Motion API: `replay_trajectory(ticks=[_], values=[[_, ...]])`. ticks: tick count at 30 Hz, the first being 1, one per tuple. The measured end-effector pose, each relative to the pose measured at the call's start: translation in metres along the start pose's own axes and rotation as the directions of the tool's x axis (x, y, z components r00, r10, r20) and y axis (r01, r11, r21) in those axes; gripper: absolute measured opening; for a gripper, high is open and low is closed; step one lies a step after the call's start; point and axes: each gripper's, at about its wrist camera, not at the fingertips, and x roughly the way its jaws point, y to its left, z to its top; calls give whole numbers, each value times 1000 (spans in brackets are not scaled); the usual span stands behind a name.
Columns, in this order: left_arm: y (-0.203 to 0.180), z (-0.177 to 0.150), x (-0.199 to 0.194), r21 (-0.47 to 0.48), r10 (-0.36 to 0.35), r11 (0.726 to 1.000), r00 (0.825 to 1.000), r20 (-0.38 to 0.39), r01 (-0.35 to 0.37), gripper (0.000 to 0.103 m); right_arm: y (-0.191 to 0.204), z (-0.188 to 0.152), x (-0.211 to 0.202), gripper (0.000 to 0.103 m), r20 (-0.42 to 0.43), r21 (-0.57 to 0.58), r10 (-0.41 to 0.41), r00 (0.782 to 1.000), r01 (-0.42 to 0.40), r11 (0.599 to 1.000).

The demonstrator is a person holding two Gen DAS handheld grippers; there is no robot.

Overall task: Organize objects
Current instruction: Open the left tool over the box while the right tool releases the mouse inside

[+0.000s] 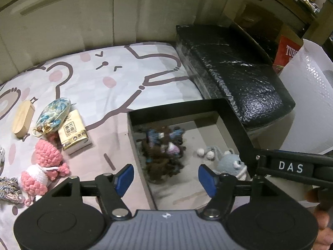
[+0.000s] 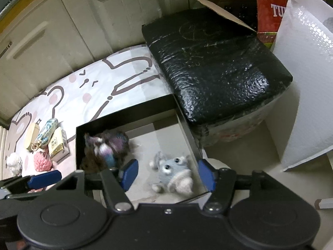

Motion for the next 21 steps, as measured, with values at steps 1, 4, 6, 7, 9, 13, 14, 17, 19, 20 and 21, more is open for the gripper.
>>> replay_trajectory(ticks=[1,4,6,7,9,13,14,17,19,20,21], values=[[1,0,-1,-2,1,1000,1000,1,-1,70,0,0,0,66,-1,-1,-2,1000,2,1000],[3,-1,-3,-5,3,1000,1000,1,-3,70,0,-1,-1,66,-1,-2,-9,1000,9,1000],[3,-1,-4,-3,5,1000,1000,1,-5,72,1,0,-3,66,0,-1,-10,1000,10,1000],[3,-2,-5,-1,7,1000,1000,1,-7,73,1,0,-3,66,2,-2,-11,1000,11,1000],[3,-2,-6,2,10,1000,1000,2,-10,73,1,-1,-4,67,3,-4,-12,1000,12,1000],[4,-3,-9,2,14,1000,1000,4,-14,74,1,-1,-8,67,6,-9,-13,1000,13,1000],[4,-3,-10,0,15,1000,1000,6,-15,74,1,-1,-10,67,9,-9,-10,1000,10,1000],[5,-3,-12,-6,16,1000,1000,9,-16,74,1,-2,-15,67,20,-11,-5,1000,5,1000],[5,-4,-15,-8,17,1000,1000,12,-17,74,0,-2,-19,67,25,-12,-4,1000,5,1000],[6,-4,-16,-9,17,1000,1000,14,-17,74,0,-2,-20,67,27,-13,-5,1000,5,1000],[6,-4,-17,-10,17,1000,1000,16,-17,74,0,-2,-21,67,28,-14,-7,1000,7,1000]])
